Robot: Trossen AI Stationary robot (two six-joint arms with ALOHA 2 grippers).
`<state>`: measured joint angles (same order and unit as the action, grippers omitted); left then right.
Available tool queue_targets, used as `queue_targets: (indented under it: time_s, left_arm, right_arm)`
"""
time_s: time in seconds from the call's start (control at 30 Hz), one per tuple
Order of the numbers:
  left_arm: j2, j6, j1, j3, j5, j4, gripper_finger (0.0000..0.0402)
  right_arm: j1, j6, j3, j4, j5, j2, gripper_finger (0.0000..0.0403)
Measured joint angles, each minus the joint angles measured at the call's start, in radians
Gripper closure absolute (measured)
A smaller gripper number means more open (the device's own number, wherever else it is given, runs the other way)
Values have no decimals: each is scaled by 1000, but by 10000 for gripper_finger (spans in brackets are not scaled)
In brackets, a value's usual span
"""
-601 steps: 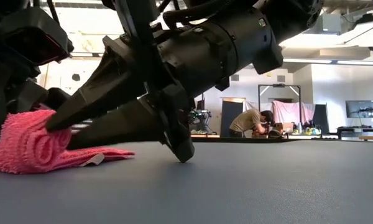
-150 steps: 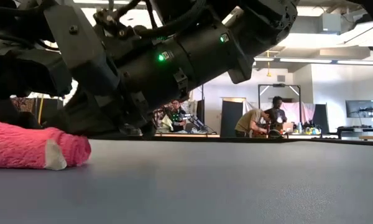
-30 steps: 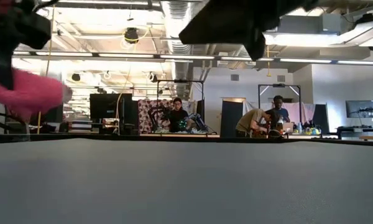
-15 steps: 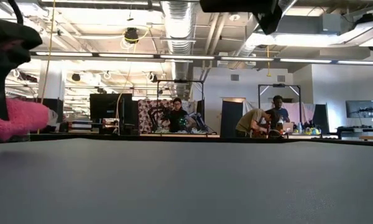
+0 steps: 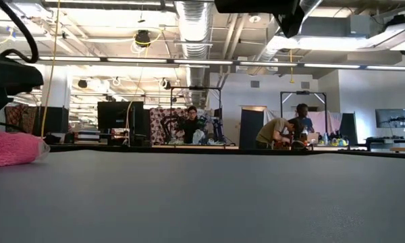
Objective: Roll towel
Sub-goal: Roll the pink microfiber towel
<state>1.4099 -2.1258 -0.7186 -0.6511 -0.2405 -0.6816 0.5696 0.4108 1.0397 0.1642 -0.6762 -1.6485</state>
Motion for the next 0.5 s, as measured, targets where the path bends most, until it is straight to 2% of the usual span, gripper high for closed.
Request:
queue_targets:
  time_s: [0.17, 0.5]
  left_arm:
    - [-24, 115, 8, -1, -14, 0, 309]
    - [-96, 177, 36, -1, -26, -18, 234]
  right_arm:
    - [0, 1, 0, 1, 14, 0, 375]
    - [-3, 8, 0, 2, 23, -1, 375]
